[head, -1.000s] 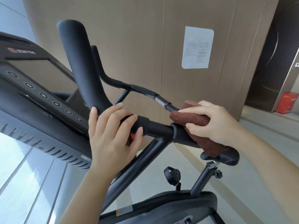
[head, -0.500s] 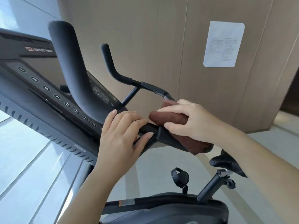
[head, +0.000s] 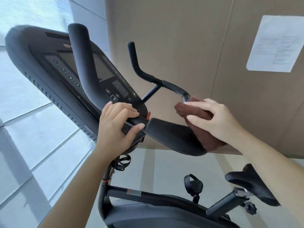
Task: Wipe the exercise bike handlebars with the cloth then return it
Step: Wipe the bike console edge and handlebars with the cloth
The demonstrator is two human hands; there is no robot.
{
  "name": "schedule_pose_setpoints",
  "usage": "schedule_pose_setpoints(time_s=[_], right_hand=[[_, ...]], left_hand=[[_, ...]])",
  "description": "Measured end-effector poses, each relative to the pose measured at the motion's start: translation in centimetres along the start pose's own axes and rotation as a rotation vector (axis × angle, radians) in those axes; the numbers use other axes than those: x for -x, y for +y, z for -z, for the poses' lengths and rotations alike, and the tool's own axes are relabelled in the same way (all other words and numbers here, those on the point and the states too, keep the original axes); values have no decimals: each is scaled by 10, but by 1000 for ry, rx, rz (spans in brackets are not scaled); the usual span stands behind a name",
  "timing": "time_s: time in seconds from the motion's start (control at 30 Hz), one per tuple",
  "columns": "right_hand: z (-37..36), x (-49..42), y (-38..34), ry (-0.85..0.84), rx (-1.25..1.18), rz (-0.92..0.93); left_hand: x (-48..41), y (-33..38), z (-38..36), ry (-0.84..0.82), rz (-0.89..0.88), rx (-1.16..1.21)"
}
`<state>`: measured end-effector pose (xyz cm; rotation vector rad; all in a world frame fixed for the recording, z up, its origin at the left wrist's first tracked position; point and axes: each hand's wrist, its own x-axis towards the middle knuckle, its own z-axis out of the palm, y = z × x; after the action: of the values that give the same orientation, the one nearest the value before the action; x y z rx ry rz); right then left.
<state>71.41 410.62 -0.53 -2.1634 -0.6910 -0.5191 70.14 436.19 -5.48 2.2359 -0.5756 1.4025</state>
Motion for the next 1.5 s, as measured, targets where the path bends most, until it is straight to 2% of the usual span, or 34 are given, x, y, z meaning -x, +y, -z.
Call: schedule_pose_setpoints(time_s=[0.07,0.17,0.27,0.6,0.77,0.93,1.13,1.23,1.4,1.5], right_hand=[[-18,-20,-15,-32,-81,53],[-41,-35,-28,-264,-23,102],[-35,-38,-18,-337,-15,117],[12,-5,34,-331,82,128],[-10,-43,11,-251,-84,233],[-35,-65,-3,-542,-142,264],[-24,-73,19,-660,-98,238],[-3,-70,41,-736,-72,148],[20,-55,63,-697,66,125],[12,-59,44,-553,-57,172]], left_hand=[[0,2,0,5,33,8],[-1,6,0,-1,65,22],[-1,7,2,-6,75,27],[0,5,-2,12,56,6],[-1,-2,-7,54,7,29],[1,-9,-13,109,-58,35],[2,-12,-17,143,-98,4],[2,-11,-17,143,-90,-15],[1,-9,-21,178,-101,-24],[2,-10,-22,184,-104,-44]])
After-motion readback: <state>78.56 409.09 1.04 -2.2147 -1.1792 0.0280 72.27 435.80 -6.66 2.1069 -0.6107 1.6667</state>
